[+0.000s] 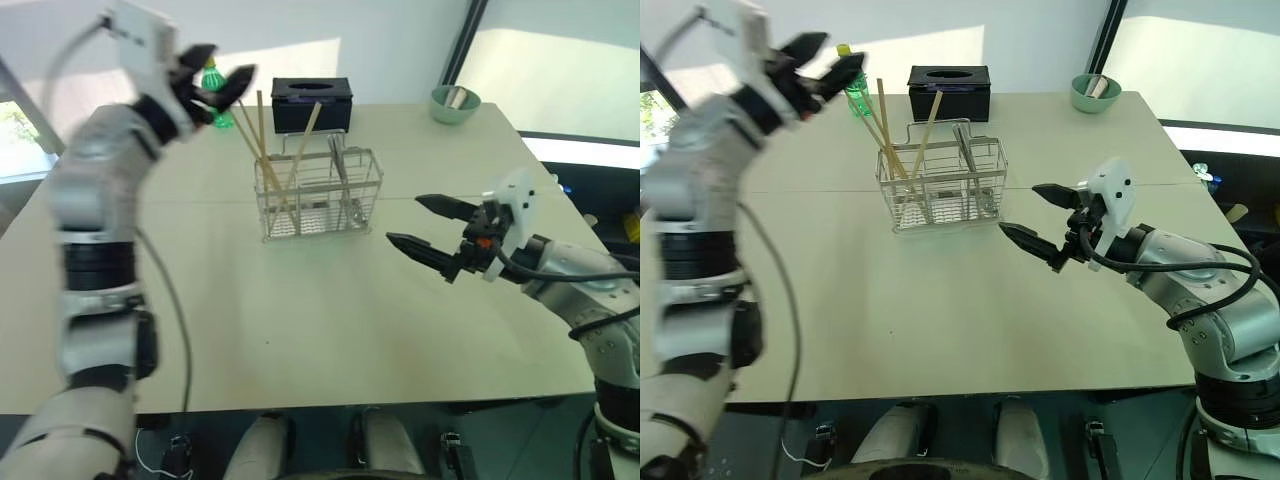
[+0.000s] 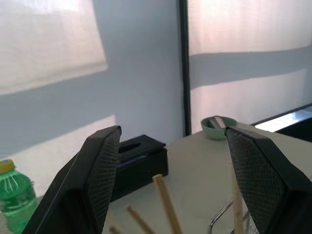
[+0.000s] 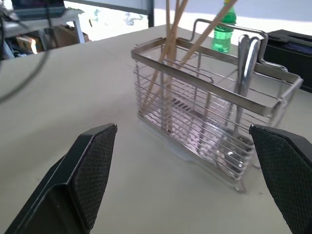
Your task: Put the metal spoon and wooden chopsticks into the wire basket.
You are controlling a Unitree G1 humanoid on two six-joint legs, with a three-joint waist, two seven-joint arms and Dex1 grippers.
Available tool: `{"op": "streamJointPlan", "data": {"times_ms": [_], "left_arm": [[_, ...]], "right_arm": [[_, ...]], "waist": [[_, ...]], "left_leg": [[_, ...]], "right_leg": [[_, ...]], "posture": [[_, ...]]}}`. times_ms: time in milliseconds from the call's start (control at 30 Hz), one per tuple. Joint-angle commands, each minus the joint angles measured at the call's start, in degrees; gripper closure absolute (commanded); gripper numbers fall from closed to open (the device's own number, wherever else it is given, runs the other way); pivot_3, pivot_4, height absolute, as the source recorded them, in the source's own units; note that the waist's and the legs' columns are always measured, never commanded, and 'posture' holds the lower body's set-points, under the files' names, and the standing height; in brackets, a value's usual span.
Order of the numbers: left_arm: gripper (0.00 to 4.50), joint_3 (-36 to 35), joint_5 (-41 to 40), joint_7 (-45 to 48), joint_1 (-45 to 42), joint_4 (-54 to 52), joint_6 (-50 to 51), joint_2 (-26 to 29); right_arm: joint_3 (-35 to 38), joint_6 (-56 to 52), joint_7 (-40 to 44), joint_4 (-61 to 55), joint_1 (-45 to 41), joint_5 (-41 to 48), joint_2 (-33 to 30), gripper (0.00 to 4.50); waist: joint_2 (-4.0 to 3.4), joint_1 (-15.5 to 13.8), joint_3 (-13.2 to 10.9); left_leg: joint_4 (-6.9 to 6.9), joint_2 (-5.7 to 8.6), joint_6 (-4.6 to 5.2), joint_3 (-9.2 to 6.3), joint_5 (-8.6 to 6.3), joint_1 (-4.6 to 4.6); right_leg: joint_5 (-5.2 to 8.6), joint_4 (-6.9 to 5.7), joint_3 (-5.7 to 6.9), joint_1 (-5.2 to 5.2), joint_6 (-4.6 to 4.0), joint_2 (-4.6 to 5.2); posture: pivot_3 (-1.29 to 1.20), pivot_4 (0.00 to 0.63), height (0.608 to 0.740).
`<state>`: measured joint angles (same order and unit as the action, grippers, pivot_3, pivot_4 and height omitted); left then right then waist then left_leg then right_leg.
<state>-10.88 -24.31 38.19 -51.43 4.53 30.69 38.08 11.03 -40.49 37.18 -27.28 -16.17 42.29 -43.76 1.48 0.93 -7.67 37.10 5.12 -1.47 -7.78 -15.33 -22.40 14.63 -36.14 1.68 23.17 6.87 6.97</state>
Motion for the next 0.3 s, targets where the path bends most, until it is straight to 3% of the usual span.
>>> {"op": "streamJointPlan", "data": {"times_ms": [33, 167, 300], "left_arm": [[0.93, -2.0, -1.1, 10.7, 8.5, -5.4, 0.0, 9.2], [0.93, -7.8, -4.5, 17.7, 21.2, -13.1, 2.4, 17.7], [0.93, -12.7, -4.9, 18.5, 31.0, -19.8, 3.0, 20.8]], "right_arm": [[2.1, 3.0, 3.2, 1.7, -0.5, -2.0, -2.3, 0.00], [4.2, 4.4, 7.1, 4.5, -0.3, -2.5, -4.8, 0.00], [4.4, 4.2, 8.8, 6.1, -1.8, -2.1, -5.6, 0.00]], "waist": [[-0.13, 0.0, 0.0], [-0.01, -0.7, -0.1], [-0.01, -1.3, -0.1]], "left_leg": [[0.01, 0.02, 0.02, 0.00, -0.01, 0.05], [0.05, 0.01, 0.03, -0.09, -0.02, -0.02], [0.05, 0.00, 0.04, -0.09, -0.04, -0.02]], "right_leg": [[0.00, 0.00, -0.02, -0.06, -0.01, 0.03], [0.00, 0.02, 0.01, -0.02, -0.03, 0.05], [0.10, 0.12, -0.03, 0.04, -0.25, 0.17]], "posture": [[0.00, 0.150, 0.661], [0.00, 0.150, 0.661], [0.00, 0.150, 0.661]]}}
